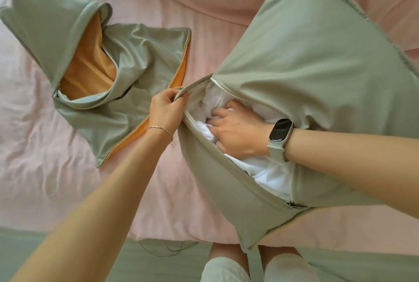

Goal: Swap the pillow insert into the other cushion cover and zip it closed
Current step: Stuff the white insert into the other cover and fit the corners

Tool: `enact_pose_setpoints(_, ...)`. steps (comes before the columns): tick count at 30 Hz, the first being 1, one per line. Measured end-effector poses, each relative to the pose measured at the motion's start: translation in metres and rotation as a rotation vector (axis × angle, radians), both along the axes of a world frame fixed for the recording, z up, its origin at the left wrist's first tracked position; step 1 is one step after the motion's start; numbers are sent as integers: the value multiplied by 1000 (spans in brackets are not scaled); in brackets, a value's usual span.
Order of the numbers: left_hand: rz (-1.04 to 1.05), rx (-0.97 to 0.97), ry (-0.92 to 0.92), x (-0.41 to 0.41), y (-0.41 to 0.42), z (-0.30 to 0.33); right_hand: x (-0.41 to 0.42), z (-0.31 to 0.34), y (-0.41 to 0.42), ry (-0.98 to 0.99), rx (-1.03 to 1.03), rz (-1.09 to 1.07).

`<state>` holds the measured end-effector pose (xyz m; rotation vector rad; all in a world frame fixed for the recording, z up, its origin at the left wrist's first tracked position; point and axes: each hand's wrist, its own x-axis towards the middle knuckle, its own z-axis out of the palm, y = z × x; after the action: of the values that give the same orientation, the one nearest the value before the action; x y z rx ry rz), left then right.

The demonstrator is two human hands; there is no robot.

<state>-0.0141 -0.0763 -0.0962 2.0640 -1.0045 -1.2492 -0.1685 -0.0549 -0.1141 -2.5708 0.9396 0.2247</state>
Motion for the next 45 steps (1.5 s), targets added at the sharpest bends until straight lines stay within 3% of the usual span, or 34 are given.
enact_pose_setpoints(5, 203, 97, 202, -4, 6, -6, 25, -29, 0, 147, 32, -5)
enact_pose_setpoints(9, 242, 95, 277, -15, 10, -3, 24, -43, -1, -64, 62, -137)
enact_pose_setpoints(13, 351, 129, 343, -23, 16, -4, 39, -45, -4, -54, 145, -278)
enact_pose_setpoints(17, 333, 120, 289, -17, 16, -11, 55, -39, -16, -24, 267, -490)
enact_pose_setpoints(22, 107, 39, 110, 1, 0, -12, 49, -25, -25, -9, 76, -331)
enact_pose_setpoints(25, 99, 37, 152, -8, -1, -5, 30, -7, -21, -135, -29, -251)
enact_pose_setpoints(28, 98, 12, 194, -22, -2, 2, 10, 12, -16, -132, 38, -268)
enact_pose_setpoints(32, -49, 70, 248, -31, 13, 22, -13, 54, 3, -398, 112, -465)
enact_pose_setpoints(34, -130, 5, 118, -37, 37, 33, -33, 67, 26, -506, 32, -570)
enact_pose_setpoints(38, 9, -104, -66, -57, 109, 46, -80, 74, 78, -392, -83, -620)
enact_pose_setpoints(42, 286, 259, 381, -80, 159, 36, -95, 71, 100, -316, 16, -697)
enact_pose_setpoints(45, 274, 179, 478, -93, 152, 39, -81, 80, 100, -405, 24, -738)
